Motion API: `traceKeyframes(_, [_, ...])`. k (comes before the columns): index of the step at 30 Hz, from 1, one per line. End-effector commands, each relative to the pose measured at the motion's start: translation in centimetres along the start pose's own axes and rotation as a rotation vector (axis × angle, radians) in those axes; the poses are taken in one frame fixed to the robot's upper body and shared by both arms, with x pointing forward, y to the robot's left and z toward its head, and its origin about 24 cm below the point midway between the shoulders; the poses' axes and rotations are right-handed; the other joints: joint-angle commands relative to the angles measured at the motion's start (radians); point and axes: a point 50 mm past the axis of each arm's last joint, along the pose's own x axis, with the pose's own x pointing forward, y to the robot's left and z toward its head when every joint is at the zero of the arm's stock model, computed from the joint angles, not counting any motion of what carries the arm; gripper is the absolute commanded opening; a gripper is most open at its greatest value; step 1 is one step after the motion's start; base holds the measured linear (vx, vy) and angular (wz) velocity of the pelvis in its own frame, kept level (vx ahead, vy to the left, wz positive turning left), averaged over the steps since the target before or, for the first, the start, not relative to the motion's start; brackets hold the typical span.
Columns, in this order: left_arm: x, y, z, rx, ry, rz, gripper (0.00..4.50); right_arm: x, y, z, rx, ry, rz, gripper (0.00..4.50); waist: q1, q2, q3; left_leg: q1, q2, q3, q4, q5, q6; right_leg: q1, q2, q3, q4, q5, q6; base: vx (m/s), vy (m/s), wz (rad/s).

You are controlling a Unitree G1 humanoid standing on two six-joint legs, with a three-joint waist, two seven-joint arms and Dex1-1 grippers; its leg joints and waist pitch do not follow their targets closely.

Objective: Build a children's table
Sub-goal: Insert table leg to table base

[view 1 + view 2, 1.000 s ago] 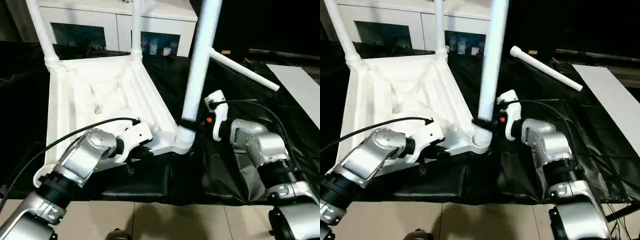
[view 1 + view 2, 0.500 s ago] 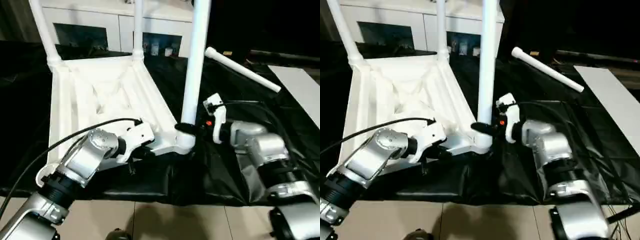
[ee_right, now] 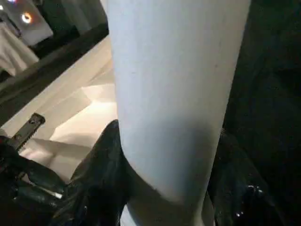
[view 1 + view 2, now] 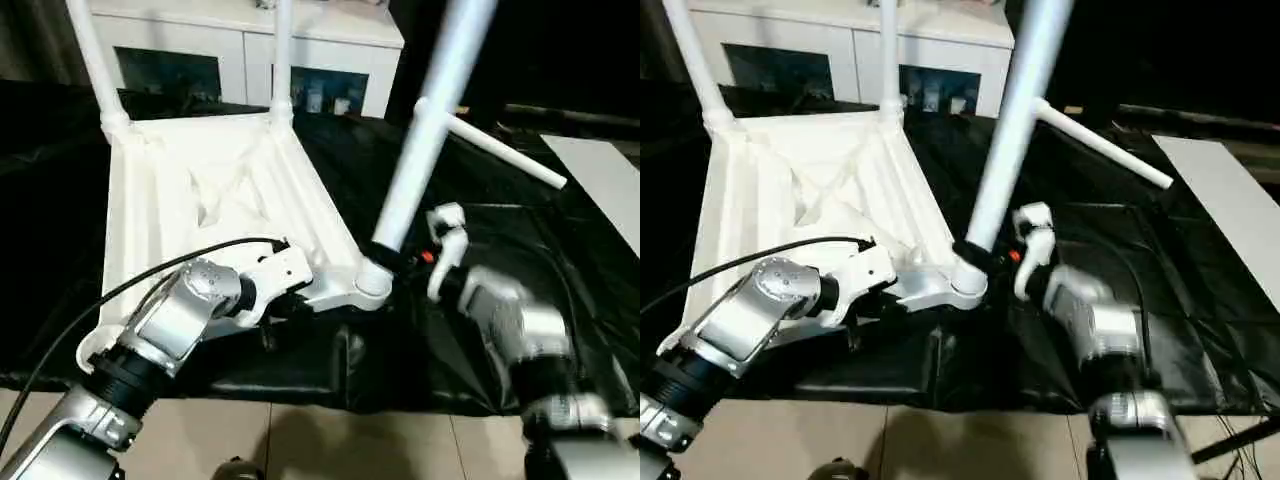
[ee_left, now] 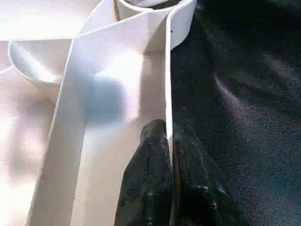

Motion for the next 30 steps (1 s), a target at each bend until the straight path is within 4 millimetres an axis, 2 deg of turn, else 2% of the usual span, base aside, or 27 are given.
traceKeyframes(1, [-0.1,0.5,1.9,0.020,-0.133,0.053,0.00,-1.8,-0.4,-5.0,0.059,0.075,-0.106,1.88,-0.007,0.009,-0.059,0.030,0.051,-0.020,-0.075,-0.269,-0.024,0.021,-0.095,0.052,-0.087,-0.247,-0.168,0.000,0.000,0.00])
traceKeyframes(3, [-0.1,0.5,1.9,0.020,-0.134,0.053,0.00,-1.8,-0.4,-5.1,0.057,0.073,-0.108,1.88,-0.006,0.006,-0.058,0.034,0.051,-0.021,-0.077,-0.302,-0.029,0.017,-0.094,0.052,-0.092,-0.278,-0.158,0.000,0.000,0.00])
traceKeyframes(4, [-0.1,0.5,2.0,0.018,-0.137,0.056,0.00,-2.0,-0.4,-5.4,0.046,0.058,-0.124,1.88,-0.008,0.005,-0.058,0.033,0.052,-0.023,-0.080,-0.313,-0.032,0.019,-0.094,0.051,-0.093,-0.297,-0.154,0.000,0.000,0.00])
traceKeyframes(5, [0.0,0.6,2.1,0.018,-0.140,0.058,0.00,-2.2,-0.3,-6.0,0.029,0.046,-0.142,1.88,-0.010,0.006,-0.057,0.035,0.053,-0.023,-0.080,-0.330,-0.035,0.015,-0.096,0.052,-0.096,-0.317,-0.151,0.000,0.000,0.00])
traceKeyframes(7, [0.0,0.6,2.2,0.018,-0.143,0.061,0.00,-2.5,-0.2,-6.4,0.019,0.031,-0.166,1.88,-0.012,0.005,-0.054,0.033,0.052,-0.026,-0.083,-0.361,-0.038,0.015,-0.098,0.052,-0.101,-0.362,-0.144,0.000,0.000,0.00])
traceKeyframes(9, [0.0,0.7,2.3,0.018,-0.148,0.066,0.00,-2.7,-0.2,-6.8,0.004,0.003,-0.205,1.88,-0.013,0.007,-0.053,0.039,0.052,-0.026,-0.083,-0.384,-0.041,0.009,-0.099,0.053,-0.106,-0.392,-0.139,0.000,0.000,0.00])
traceKeyframes(10, [0.0,0.8,2.3,0.017,-0.152,0.072,0.00,-3.0,-0.1,-6.9,-0.021,-0.036,-0.256,1.88,-0.012,0.010,-0.053,0.040,0.053,-0.027,-0.084,-0.395,-0.044,0.007,-0.099,0.054,-0.108,-0.399,-0.136,0.000,0.000,0.00])
traceKeyframes(14, [0.0,0.8,2.4,0.017,-0.154,0.077,0.00,-3.3,-0.1,-7.0,-0.044,-0.064,-0.292,1.88,-0.013,0.009,-0.052,0.041,0.053,-0.030,-0.088,-0.419,-0.047,0.007,-0.097,0.053,-0.109,-0.407,-0.131,0.000,0.000,0.00])
traceKeyframes(15, [0.0,0.8,2.4,0.017,-0.154,0.078,0.00,-3.3,0.0,-7.1,-0.056,-0.069,-0.297,1.88,-0.014,0.013,-0.052,0.040,0.053,-0.031,-0.089,-0.424,-0.047,0.006,-0.098,0.053,-0.109,-0.405,-0.131,0.000,0.000,0.00])
traceKeyframes(17, [0.0,1.0,2.5,0.017,-0.158,0.085,0.00,-3.3,0.5,-7.2,-0.115,-0.073,-0.291,1.88,-0.015,0.011,-0.050,0.041,0.053,-0.031,-0.090,-0.444,-0.048,0.004,-0.100,0.054,-0.113,-0.418,-0.126,0.000,0.000,0.00])
traceKeyframes(20, [0.1,1.1,2.6,0.016,-0.163,0.091,0.00,-3.2,0.9,-7.4,-0.146,-0.073,-0.283,1.88,-0.016,0.006,-0.049,0.041,0.051,-0.032,-0.091,-0.456,-0.045,0.002,-0.100,0.053,-0.117,-0.444,-0.115,0.000,0.000,0.00])
traceKeyframes(23, [0.2,1.2,2.7,0.016,-0.166,0.102,0.00,-3.1,1.5,-7.7,-0.247,-0.048,-0.237,1.88,-0.019,0.001,-0.050,0.038,0.050,-0.034,-0.092,-0.443,-0.031,0.005,-0.106,0.052,-0.121,-0.472,-0.104,0.000,0.000,0.00])
traceKeyframes(27, [0.1,1.3,2.8,0.017,-0.166,0.105,0.00,-2.9,1.5,-8.1,-0.255,-0.003,-0.214,1.88,-0.022,0.003,-0.050,0.032,0.050,-0.034,-0.100,-0.426,-0.022,0.010,-0.101,0.050,-0.117,-0.427,-0.110,0.000,0.000,0.00])
traceKeyframes(29, [0.1,1.3,2.7,0.019,-0.164,0.101,0.00,-2.6,1.5,-8.4,-0.229,0.066,-0.175,1.88,-0.025,0.002,-0.048,0.037,0.049,-0.034,-0.097,-0.443,-0.020,0.008,-0.102,0.051,-0.121,-0.450,-0.113,0.000,0.000,0.00])
traceKeyframes(30, [0.0,1.3,2.7,0.020,-0.164,0.101,0.00,-2.6,1.4,-8.4,-0.225,0.077,-0.169,1.88,-0.026,0.001,-0.047,0.035,0.048,-0.034,-0.097,-0.445,-0.019,0.009,-0.103,0.051,-0.122,-0.461,-0.112,0.000,0.000,0.00])
